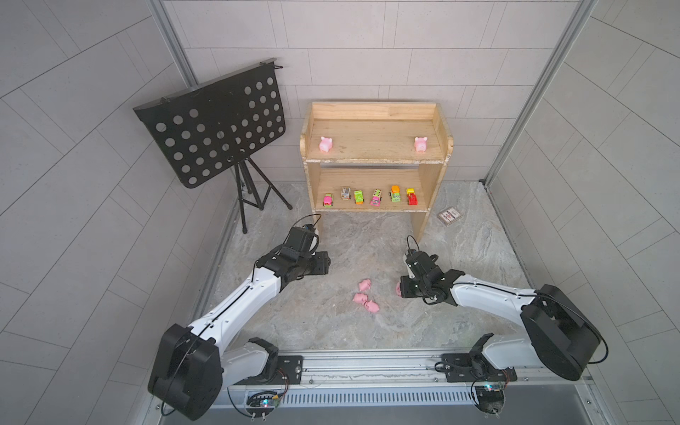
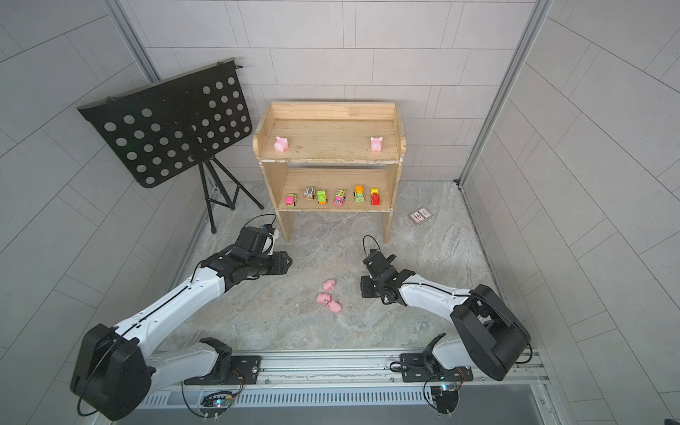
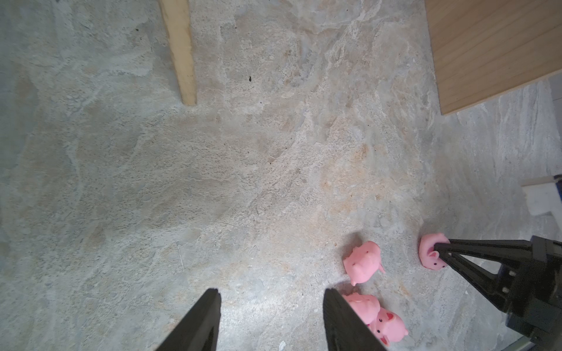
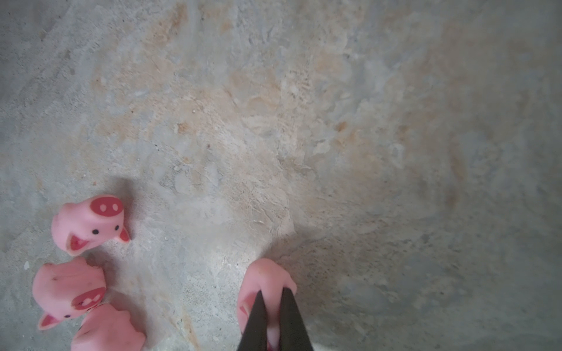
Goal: Organize plastic toys on shelves
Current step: Pick up the plastic toy at the center of the board, then place the plastic toy on the shelf.
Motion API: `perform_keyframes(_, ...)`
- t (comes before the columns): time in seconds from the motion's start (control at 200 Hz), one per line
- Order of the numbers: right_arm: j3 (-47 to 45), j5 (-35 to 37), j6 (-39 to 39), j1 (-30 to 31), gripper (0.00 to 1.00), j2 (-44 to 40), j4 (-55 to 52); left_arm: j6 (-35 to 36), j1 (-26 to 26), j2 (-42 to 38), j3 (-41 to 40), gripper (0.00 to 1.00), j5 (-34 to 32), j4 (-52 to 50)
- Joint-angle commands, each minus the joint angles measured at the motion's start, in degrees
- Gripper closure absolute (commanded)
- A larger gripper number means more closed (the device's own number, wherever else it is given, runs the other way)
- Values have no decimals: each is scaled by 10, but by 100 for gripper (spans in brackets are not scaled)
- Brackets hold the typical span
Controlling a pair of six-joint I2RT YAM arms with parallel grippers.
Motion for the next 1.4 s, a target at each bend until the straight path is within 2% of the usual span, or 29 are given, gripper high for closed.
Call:
perform_keyframes(0.0,1,7,-12,1,100,-28,-35,7,3,3,3,40,-6,-5)
perform_keyframes(0.11,19,-19,-29,0,100,-62,-56,6,3,3,3,40,-6,-4)
perform_keyframes(0.305,131,-60,-70,-4,100,-108,-116,6,3,3,3,40,-5,-4)
perform_keyframes(0.53,271,-85,-116,-12,100,-119,-170,7,3,2,4,39,-4,-3)
perform_keyframes(0.855,509,-88,-183,-38,100,-43,-248,7,3,1,7,40,-3,-5)
perform_keyframes(1.081,655,-113,-187,-65,100,26,-268,7,3,2,8,40,-1,-5)
perform_keyframes(1.396,780,-120,-169,-102,100,92,-284,5,3,4,6,39,3,-3)
